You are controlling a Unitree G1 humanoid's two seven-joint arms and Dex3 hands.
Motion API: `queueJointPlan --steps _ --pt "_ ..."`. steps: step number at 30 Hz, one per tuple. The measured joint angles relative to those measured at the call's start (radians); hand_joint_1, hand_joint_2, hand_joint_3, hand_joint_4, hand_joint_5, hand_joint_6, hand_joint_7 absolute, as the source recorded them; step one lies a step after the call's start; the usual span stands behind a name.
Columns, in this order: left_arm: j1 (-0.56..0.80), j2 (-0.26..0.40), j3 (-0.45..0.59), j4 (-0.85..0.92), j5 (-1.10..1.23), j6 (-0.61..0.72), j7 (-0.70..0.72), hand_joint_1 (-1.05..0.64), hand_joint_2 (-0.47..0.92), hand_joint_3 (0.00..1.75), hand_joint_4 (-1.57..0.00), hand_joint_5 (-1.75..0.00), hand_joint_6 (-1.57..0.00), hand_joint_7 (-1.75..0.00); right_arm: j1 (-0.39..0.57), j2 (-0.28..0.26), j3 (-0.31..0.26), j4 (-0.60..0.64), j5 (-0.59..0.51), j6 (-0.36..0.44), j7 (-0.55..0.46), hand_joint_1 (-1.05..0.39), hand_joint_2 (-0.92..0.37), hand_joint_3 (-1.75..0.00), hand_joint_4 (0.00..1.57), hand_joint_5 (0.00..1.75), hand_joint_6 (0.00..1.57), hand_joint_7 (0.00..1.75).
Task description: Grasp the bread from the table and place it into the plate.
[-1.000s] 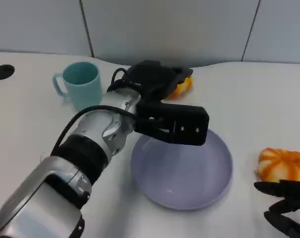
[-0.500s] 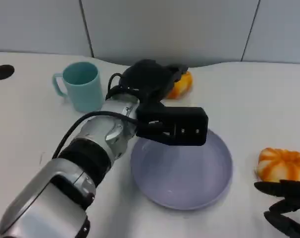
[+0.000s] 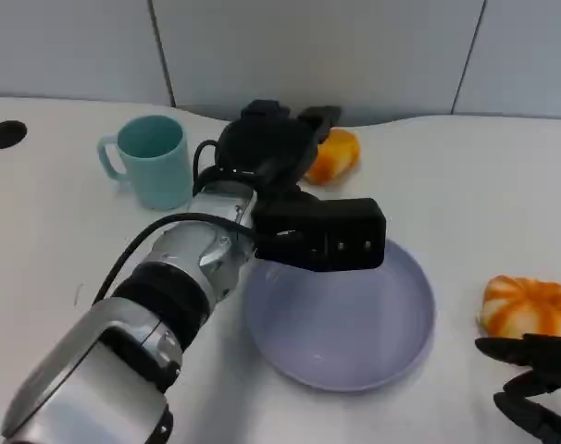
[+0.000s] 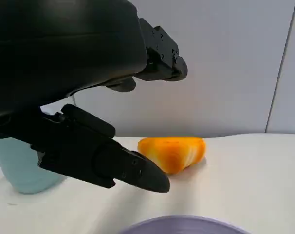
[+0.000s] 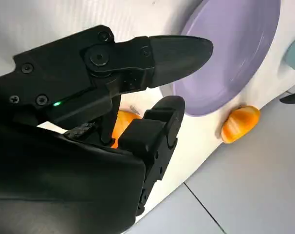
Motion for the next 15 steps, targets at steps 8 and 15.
queueJointPlan --steps 8,15 --pt "0.0 -0.005 0.007 0.025 -0.001 -0.003 0.03 -0.5 0.9 0.0 -0.01 -0.58 -0.26 -0.01 0.0 0.0 0.0 0.007 0.0 -0.008 0.0 -0.23 -0.92 -0.3 0.65 0.8 0.86 0.01" --pt "-0.002 -0.016 0.001 0.065 0.0 -0.003 0.03 -0.51 0.87 0.0 -0.01 -0.6 -0.26 0.0 0.0 0.0 0.0 0.008 0.0 -0.009 0.0 -0.24 -0.92 -0.31 0.65 0.81 0.86 0.01"
